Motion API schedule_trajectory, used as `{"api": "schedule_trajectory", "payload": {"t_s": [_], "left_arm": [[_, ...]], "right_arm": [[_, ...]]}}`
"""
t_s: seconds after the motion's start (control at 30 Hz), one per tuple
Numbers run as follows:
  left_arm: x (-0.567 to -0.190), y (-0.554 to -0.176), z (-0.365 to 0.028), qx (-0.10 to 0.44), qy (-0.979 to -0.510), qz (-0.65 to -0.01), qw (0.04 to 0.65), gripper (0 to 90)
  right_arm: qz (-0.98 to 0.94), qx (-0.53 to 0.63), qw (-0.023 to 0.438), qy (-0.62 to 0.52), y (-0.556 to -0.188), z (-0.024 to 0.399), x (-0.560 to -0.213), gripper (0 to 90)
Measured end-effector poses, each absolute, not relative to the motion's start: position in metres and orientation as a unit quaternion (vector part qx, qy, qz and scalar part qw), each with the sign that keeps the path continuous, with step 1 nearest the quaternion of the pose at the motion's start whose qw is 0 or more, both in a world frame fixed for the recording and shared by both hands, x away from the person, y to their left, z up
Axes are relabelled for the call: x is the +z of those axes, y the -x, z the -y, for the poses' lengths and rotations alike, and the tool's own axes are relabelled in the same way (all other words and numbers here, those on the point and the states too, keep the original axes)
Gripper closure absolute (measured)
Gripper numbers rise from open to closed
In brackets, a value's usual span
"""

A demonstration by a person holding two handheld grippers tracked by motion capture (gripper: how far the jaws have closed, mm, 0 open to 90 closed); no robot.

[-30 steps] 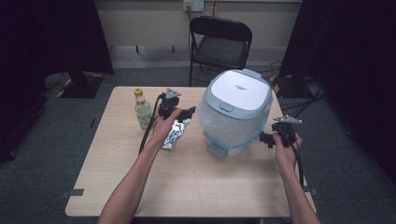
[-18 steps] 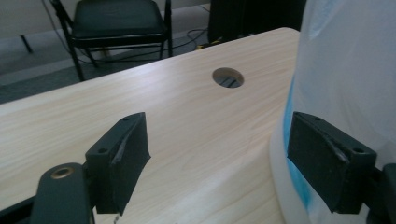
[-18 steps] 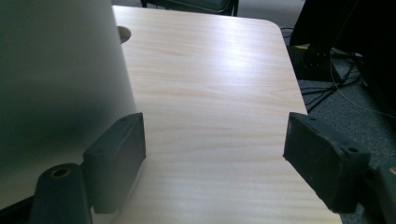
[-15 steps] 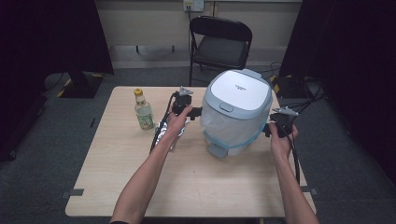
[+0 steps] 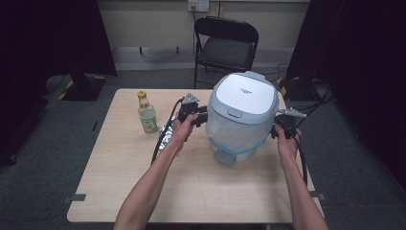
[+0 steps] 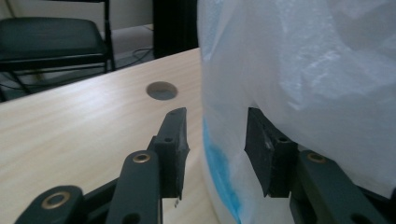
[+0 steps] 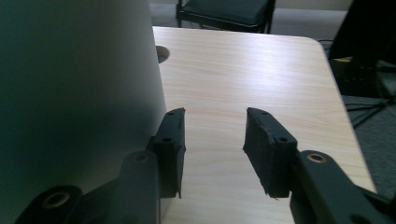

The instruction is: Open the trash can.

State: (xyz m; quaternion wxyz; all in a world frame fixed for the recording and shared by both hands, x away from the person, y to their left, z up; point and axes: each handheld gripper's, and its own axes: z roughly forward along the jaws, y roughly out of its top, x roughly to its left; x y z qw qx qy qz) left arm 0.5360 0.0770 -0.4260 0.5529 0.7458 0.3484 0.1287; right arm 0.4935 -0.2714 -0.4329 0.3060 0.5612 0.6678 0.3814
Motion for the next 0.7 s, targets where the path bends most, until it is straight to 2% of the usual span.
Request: {"api": "schedule_trajectory", "payload": {"t_s": [0.2,0.4,0.47,0.6,0.63,0.67,0.7], "left_arm": [[-0.429,-0.514,-0.091,0.126,-0.739,-0.351,0.561,57.2],[-0.433,-0.493,-0.104,0.117,-0.729,-0.354,0.573,55.8],[-0.432,-0.488,-0.107,0.123,-0.734,-0.35,0.569,56.6],[-0.423,-0.477,-0.112,0.149,-0.76,-0.331,0.538,56.1],[-0.422,-0.476,-0.114,0.156,-0.764,-0.33,0.532,52.9],[-0.422,-0.477,-0.116,0.159,-0.764,-0.332,0.53,42.8],[-0.423,-0.478,-0.118,0.161,-0.763,-0.336,0.529,42.8]], "right_arm": [[-0.685,0.398,0.287,-0.538,-0.496,0.265,-0.433,62.9],[-0.691,0.423,0.252,-0.529,-0.497,0.26,-0.435,63.5],[-0.693,0.428,0.244,-0.526,-0.498,0.257,-0.435,66.1],[-0.696,0.439,0.23,-0.519,-0.498,0.253,-0.436,64.4],[-0.697,0.442,0.226,-0.518,-0.498,0.252,-0.437,63.0],[-0.696,0.444,0.226,-0.517,-0.497,0.251,-0.438,57.1],[-0.696,0.444,0.226,-0.517,-0.497,0.251,-0.438,57.1]]}}
